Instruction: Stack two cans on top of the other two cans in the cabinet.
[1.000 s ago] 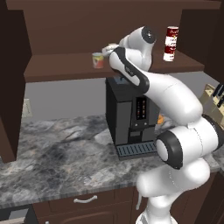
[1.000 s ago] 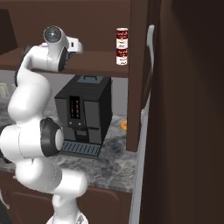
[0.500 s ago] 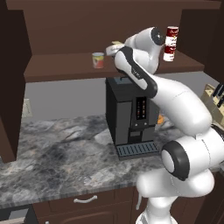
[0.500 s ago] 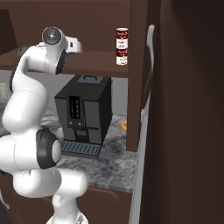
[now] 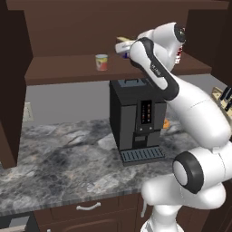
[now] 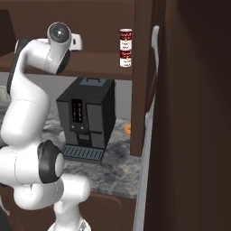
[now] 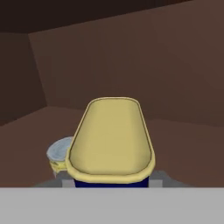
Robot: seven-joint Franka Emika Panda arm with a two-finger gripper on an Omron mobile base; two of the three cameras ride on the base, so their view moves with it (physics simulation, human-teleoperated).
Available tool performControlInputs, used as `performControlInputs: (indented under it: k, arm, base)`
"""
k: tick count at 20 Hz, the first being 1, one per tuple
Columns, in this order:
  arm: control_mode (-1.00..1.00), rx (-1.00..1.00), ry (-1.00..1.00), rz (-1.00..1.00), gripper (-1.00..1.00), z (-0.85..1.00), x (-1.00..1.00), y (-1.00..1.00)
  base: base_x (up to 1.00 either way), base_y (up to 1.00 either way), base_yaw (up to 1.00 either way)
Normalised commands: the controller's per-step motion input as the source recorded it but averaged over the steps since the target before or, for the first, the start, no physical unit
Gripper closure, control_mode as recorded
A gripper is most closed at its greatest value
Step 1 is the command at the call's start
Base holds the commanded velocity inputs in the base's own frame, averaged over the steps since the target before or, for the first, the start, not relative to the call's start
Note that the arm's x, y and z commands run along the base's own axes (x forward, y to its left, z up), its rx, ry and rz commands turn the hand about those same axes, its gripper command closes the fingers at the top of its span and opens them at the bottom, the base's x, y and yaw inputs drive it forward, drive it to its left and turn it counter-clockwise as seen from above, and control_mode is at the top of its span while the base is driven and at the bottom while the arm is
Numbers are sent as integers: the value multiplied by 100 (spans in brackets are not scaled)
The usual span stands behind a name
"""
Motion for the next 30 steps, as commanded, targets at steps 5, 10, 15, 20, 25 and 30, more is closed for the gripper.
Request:
performControlInputs:
  k: [5, 10, 15, 20, 25, 30]
  arm:
    - [-100, 0, -4, 15, 100, 20, -12, 12]
    - [-100, 0, -5, 14, 100, 13, -3, 19]
    - [-100, 0, 0, 8, 100, 2, -18, 22]
    - [-100, -1, 0, 0, 100, 0, -7, 17]
    - [-100, -1, 0, 0, 100, 0, -5, 17]
    - [-100, -2, 3, 0, 100, -3, 1, 20]
  base:
    - [0, 0, 0]
    - [0, 0, 0]
    - [0, 0, 0]
    - [0, 0, 0]
    - [0, 0, 0]
    - [0, 0, 0]
